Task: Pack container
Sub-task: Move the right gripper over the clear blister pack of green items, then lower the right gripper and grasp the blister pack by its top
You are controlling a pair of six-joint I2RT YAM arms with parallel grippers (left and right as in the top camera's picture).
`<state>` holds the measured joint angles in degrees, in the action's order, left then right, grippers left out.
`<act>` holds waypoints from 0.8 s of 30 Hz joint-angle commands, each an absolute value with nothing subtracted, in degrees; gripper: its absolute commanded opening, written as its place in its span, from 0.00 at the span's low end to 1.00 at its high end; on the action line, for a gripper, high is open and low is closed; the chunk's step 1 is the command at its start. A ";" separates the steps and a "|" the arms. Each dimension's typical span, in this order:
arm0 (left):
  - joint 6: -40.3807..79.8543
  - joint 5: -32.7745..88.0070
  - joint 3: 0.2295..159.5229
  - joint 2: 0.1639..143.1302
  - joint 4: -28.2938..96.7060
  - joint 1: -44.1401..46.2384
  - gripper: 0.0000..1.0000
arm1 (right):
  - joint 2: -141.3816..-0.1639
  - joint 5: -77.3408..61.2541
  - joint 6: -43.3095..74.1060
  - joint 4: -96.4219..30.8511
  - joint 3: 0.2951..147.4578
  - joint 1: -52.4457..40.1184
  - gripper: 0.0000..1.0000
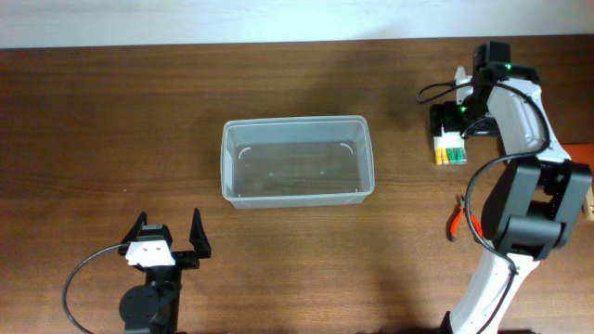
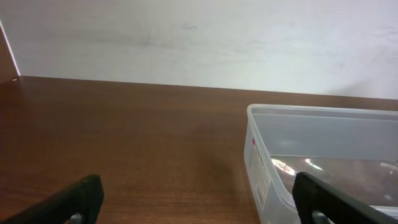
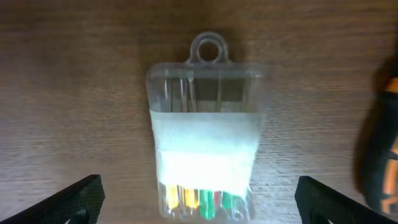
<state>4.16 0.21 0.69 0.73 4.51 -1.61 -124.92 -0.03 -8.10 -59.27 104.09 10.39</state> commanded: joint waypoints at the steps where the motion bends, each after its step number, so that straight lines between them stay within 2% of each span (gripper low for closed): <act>1: 4.29 0.25 0.51 0.40 4.78 -1.37 0.99 | -127.20 0.67 -7.55 -59.11 105.23 10.02 0.99; 24: 4.29 0.25 0.51 0.40 4.80 -1.37 0.99 | -131.39 0.69 -9.41 -58.65 105.23 10.02 0.99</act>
<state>4.16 0.21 0.69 0.73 4.51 -1.61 -130.58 -0.03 -9.21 -58.65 104.09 10.39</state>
